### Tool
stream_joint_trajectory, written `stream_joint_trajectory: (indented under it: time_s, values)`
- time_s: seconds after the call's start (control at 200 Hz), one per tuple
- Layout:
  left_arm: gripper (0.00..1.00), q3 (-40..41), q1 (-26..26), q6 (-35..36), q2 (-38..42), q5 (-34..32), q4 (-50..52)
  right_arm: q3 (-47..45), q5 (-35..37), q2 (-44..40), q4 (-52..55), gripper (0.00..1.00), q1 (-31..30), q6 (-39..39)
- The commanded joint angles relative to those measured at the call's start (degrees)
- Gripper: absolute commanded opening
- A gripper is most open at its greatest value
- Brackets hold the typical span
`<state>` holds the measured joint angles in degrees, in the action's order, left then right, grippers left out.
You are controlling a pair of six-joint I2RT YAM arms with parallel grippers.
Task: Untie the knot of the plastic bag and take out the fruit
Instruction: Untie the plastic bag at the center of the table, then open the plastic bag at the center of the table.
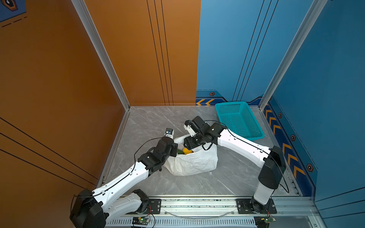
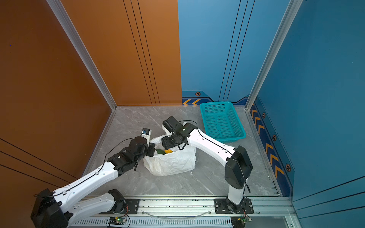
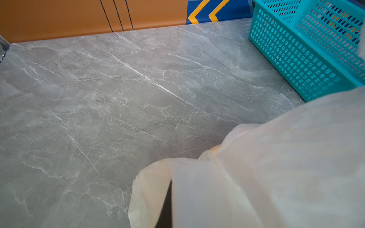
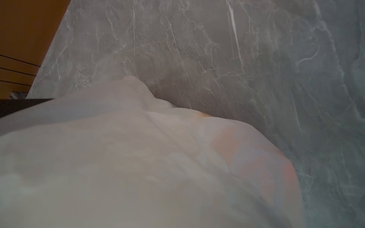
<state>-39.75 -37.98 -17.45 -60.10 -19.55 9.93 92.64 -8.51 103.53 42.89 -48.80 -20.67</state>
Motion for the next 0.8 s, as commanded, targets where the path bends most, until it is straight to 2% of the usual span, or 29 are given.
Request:
stream_joint_trajectory:
  time_s: [0.0, 0.07, 0.125, 0.235, 0.275, 0.386, 0.531, 0.621, 0.691, 0.796]
  values:
    - [0.0, 1.9, -1.1, 0.0, 1.3, -3.3, -6.2, -2.3, 1.6, 3.6, -5.9, 0.7, 1.7, -4.6]
    - [0.0, 2.6, -1.2, 0.6, 0.9, -3.3, -7.9, -5.1, 3.0, 4.7, -13.1, 0.78, 4.4, -7.6]
    - [0.0, 2.4, -1.2, 1.0, 0.0, -3.2, -8.3, -6.1, 7.3, 5.0, -17.3, 0.82, 6.1, -9.1]
    - [0.0, 2.1, -1.3, 1.7, -1.5, -2.9, -9.5, -5.4, 18.0, 5.3, -20.9, 0.87, 8.2, -8.7]
    - [0.0, 2.0, -1.3, 1.9, -1.9, -2.8, -10.5, -5.1, 21.2, 5.2, -21.8, 0.89, 10.7, -8.5]
    - [0.0, 1.0, -1.3, 2.8, -4.6, -2.7, -14.1, -4.8, 26.8, 4.9, -22.9, 0.92, 13.5, -6.3]
    - [0.0, -3.3, -1.0, 6.0, -11.1, -3.3, -20.1, -5.5, 24.5, 3.9, -22.5, 0.93, 16.4, -2.7]
    - [0.0, -6.4, -1.1, 6.8, -13.6, -2.3, -21.8, -5.8, 17.8, 2.1, -18.7, 0.93, 16.4, -0.2]
    - [0.0, -7.7, -1.6, 6.9, -14.4, -2.3, -21.8, -6.6, 13.6, -0.2, -15.3, 0.93, 14.9, 1.1]
    - [0.0, -6.5, -2.1, 5.6, -13.9, -2.8, -21.7, -9.0, 11.7, -3.9, -12.2, 0.94, 11.4, 1.4]
